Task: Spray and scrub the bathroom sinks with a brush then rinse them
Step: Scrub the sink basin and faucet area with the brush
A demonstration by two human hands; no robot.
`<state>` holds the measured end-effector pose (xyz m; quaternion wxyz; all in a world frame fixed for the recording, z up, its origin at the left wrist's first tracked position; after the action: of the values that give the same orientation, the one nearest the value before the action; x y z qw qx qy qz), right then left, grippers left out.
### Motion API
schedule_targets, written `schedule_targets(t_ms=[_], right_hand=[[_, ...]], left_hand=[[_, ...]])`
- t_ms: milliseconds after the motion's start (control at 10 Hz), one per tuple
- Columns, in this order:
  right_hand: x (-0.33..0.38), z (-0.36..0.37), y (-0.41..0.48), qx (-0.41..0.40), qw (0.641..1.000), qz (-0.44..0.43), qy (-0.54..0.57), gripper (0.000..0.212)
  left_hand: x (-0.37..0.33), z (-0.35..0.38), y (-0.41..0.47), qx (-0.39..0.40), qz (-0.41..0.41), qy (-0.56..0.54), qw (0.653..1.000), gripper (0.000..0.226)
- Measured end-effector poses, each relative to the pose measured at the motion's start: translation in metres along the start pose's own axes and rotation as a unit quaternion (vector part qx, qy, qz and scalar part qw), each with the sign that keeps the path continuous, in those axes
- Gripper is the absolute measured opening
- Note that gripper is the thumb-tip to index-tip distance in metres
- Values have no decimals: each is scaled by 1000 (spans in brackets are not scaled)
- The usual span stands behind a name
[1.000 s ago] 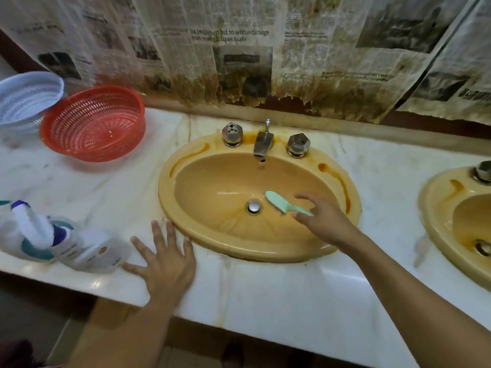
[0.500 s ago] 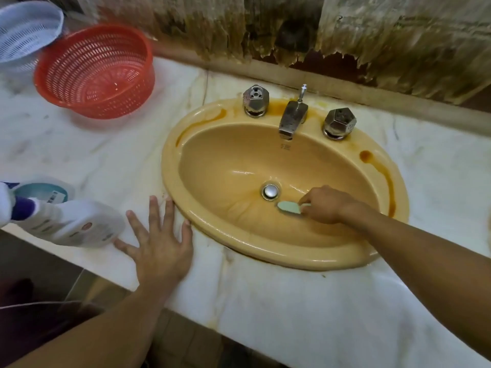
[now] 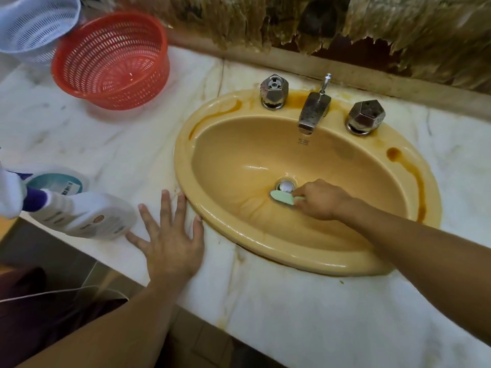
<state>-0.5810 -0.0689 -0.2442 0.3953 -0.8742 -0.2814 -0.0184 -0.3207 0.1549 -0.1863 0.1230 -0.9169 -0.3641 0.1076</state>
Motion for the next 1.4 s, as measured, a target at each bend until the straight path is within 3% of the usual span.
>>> schedule_targets(t_ms=[100, 300, 500, 600, 700, 800, 900, 1000, 1100, 1200, 1300, 1400], right_hand=[[-14, -19, 1, 26, 1000, 5, 6, 31], [24, -20, 12, -46, 998, 32, -3, 43], [2, -14, -5, 41, 996, 61, -58, 31], [5, -16, -7, -2, 994, 70, -80, 32], [20, -6, -5, -69, 996, 54, -34, 32], [11, 10, -5, -52, 998, 21, -9, 34], [1, 15, -15, 34, 999, -25, 34, 31], [-4, 6, -11, 31, 999, -5, 35, 33], [15, 1, 2, -35, 999, 27, 17, 36], [67, 15, 10, -19, 993, -50, 108, 38], [70, 11, 6, 47, 987, -88, 126, 33], [17, -2, 4, 70, 996, -27, 56, 27]], left_hand=[[-1, -2, 0, 1, 0, -3, 1000, 66], [0, 1, 2, 4, 0, -2, 1000, 65], [2, 4, 4, 2, -3, 0, 1000, 66], [2, 4, 4, 4, -2, 2, 1000, 66], [2, 3, 4, 5, -2, -3, 1000, 65], [2, 4, 4, 4, -1, -3, 1000, 66], [3, 5, 5, 3, -1, -2, 1000, 66], [3, 5, 5, 0, 2, -1, 1000, 67], [3, 5, 4, 2, 1, 3, 1000, 66], [4, 5, 4, -1, -1, -1, 1000, 66], [4, 6, 5, -3, 2, 4, 1000, 68], [4, 6, 5, -3, 3, 2, 1000, 70]])
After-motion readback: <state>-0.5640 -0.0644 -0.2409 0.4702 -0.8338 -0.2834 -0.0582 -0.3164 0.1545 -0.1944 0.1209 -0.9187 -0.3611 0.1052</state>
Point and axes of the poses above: each hand's wrist, its own y-axis towards the middle knuckle, its own z-axis out of the palm, x = y × z, the point moved 9 cm from there along y, towards the middle knuckle, and after that the axes turned 5 degrees about x, right-handed, at the moved point
